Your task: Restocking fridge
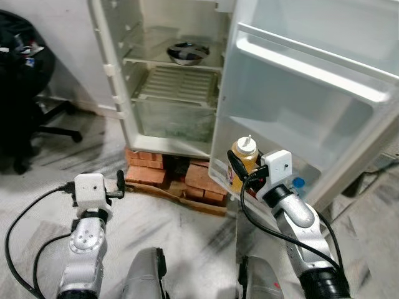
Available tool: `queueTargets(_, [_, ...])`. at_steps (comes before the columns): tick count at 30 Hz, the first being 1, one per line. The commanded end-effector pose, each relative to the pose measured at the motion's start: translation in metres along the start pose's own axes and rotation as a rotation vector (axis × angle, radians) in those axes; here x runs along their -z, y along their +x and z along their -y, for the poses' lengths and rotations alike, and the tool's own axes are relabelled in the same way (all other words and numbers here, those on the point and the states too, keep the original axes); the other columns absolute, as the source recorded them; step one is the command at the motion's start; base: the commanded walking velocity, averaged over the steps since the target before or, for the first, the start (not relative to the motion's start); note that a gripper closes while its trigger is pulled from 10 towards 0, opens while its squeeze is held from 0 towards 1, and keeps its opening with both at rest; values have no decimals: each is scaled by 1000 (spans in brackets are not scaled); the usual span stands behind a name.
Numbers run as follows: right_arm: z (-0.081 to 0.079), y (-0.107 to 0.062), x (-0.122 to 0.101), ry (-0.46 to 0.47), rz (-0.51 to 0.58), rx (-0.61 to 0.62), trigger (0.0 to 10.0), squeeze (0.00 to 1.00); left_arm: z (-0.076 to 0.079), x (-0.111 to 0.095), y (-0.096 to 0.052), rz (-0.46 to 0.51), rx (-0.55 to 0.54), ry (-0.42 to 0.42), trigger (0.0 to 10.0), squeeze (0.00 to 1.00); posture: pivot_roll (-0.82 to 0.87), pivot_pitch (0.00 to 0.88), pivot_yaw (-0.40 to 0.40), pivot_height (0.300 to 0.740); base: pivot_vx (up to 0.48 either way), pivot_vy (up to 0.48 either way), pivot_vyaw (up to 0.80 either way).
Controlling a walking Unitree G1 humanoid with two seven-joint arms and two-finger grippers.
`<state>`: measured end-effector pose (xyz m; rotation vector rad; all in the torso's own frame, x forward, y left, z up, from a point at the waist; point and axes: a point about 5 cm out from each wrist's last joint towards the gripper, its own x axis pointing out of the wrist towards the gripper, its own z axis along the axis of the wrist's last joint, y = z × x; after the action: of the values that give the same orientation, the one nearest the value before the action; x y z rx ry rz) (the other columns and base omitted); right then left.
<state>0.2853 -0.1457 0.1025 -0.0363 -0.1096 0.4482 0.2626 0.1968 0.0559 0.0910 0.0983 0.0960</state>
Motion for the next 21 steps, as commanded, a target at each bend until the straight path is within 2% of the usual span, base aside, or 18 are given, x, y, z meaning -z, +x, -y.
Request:
queueTargets(1, [-2,4,-2,-5,16,-5,10000,0,-6,0,-1,-1,-13,13,10000,0,23,0,-17,616,0,0,0])
queueTargets(6, [-2,4,-2,-6,18,-1,10000,0,-5,-2,-1,12,6,14,10000,0,25,0,-16,616,241,0,0])
queueTargets(21, [-1,5,-2,-12,18,2,10000,0,-3,-1,-1,10,16,13,10000,0,22,0,-16,616,434,0,0])
